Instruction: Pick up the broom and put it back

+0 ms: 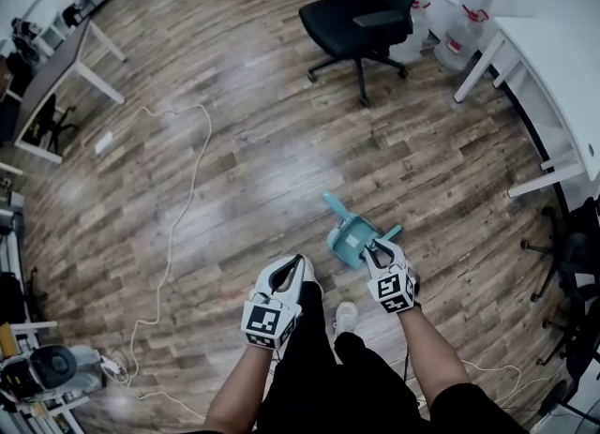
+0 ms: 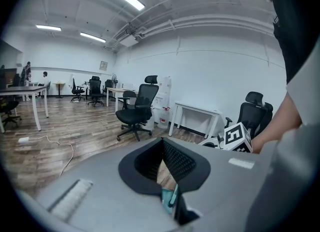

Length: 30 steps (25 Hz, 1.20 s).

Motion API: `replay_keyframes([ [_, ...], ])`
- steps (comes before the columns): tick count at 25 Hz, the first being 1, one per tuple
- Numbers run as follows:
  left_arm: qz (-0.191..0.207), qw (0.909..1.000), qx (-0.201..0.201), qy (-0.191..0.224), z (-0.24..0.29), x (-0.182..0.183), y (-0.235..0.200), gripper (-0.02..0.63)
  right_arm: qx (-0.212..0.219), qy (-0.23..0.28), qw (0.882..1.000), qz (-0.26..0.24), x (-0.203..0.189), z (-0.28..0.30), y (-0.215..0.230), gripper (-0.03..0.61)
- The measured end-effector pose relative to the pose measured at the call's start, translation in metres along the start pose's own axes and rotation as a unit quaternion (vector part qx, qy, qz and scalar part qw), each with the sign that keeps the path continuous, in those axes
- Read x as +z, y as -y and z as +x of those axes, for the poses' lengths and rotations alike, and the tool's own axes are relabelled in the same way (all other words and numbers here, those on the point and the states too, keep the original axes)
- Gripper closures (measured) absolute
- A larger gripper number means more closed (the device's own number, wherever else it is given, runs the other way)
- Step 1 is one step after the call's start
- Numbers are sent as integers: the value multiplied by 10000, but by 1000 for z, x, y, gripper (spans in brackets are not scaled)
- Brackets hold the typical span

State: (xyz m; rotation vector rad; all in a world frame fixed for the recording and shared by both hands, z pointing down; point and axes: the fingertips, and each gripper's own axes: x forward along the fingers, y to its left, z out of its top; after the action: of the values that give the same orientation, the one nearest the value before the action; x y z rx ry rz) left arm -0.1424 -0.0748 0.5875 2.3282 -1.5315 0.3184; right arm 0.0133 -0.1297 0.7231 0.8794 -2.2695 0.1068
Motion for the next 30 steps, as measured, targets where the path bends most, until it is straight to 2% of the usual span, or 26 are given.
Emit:
replay_keyframes([
  [10, 127, 9999, -97, -27, -6, 4, 26, 595, -359, 124, 9991, 210, -16, -33, 10, 489],
  [14, 204, 9996, -167, 27, -2, 6, 32, 594, -541, 277, 9976, 345, -12, -47, 17, 489],
  [21, 318, 9988, -381, 50, 1, 13, 56, 595, -807, 749, 9925, 525, 13, -82, 26, 488],
  [30, 449, 9974, -516, 222, 2, 32, 77, 595, -1033, 1554, 9799, 701, 70, -136, 40, 489],
])
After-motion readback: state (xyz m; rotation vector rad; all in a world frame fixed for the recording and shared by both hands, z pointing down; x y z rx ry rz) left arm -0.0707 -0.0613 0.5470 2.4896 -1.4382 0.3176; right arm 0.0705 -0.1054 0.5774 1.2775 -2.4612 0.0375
